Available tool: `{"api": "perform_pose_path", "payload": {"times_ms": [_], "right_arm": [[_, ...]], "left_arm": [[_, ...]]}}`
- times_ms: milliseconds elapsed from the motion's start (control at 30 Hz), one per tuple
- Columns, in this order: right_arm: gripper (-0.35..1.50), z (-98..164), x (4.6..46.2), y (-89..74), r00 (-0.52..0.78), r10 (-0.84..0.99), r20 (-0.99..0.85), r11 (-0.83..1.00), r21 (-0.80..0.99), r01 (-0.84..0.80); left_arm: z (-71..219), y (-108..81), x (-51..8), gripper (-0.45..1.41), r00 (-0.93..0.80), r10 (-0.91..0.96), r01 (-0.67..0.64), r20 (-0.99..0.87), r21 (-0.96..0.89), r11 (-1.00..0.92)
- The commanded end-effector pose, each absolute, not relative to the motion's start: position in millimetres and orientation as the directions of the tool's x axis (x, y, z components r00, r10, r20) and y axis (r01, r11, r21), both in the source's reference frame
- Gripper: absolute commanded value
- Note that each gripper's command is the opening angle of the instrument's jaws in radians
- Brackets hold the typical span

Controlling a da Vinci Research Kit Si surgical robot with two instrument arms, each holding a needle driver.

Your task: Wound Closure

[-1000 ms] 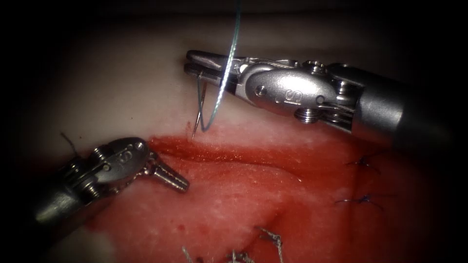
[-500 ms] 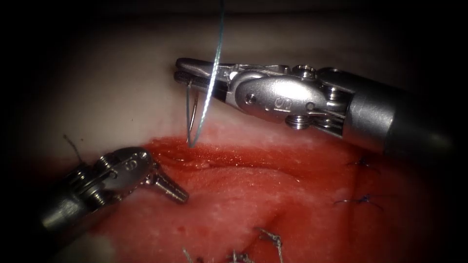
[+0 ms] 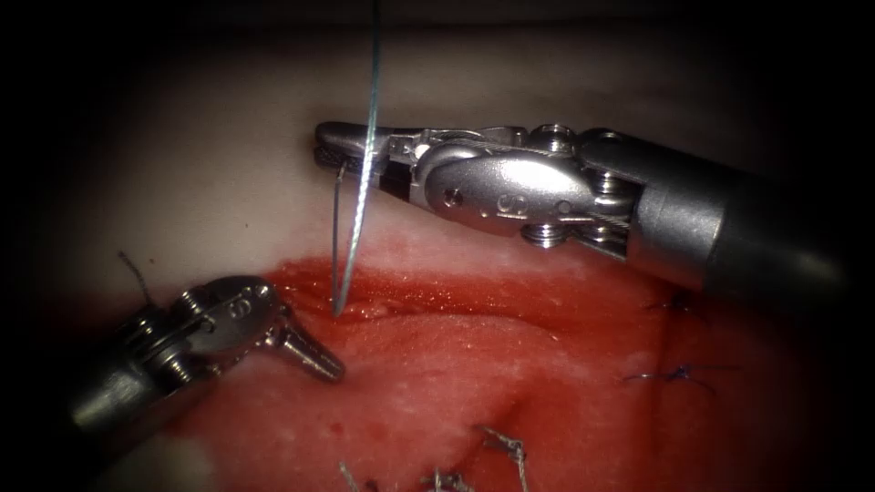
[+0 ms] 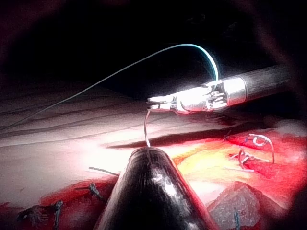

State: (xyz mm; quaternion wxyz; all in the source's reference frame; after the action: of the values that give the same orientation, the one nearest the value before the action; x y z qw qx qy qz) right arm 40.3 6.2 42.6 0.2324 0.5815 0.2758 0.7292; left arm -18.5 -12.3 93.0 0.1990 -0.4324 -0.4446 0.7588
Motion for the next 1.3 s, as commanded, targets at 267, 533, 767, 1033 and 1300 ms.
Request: {"api": "perform_pose_path", "payload": {"times_ms": [267,533,767,1033,1300], "right_arm": [[-0.35,41.8,41.4,7.0,-0.216,0.691,0.689,-0.711,0.702,-0.037],[-0.35,41.6,41.4,7.0,-0.214,0.724,0.656,-0.679,0.733,-0.048],[-0.35,41.6,41.5,6.7,-0.219,0.743,0.632,-0.660,0.747,-0.081],[-0.35,41.9,41.8,6.1,-0.216,0.749,0.627,-0.655,0.749,-0.095],[-0.35,42.5,42.4,5.1,-0.211,0.758,0.617,-0.647,0.751,-0.129]], "left_arm": [[92.3,-11.0,-18.1,-0.45,-0.554,0.688,0.079,-0.469,-0.852,-0.517],[92.3,-11.0,-18.0,-0.45,-0.562,0.692,0.073,-0.453,-0.860,-0.505],[92.3,-11.1,-18.2,-0.45,-0.563,0.694,0.070,-0.449,-0.862,-0.502],[92.3,-11.1,-18.3,-0.45,-0.564,0.696,0.067,-0.444,-0.865,-0.497],[92.1,-11.1,-18.2,-0.45,-0.567,0.706,0.056,-0.423,-0.876,-0.480]]}}
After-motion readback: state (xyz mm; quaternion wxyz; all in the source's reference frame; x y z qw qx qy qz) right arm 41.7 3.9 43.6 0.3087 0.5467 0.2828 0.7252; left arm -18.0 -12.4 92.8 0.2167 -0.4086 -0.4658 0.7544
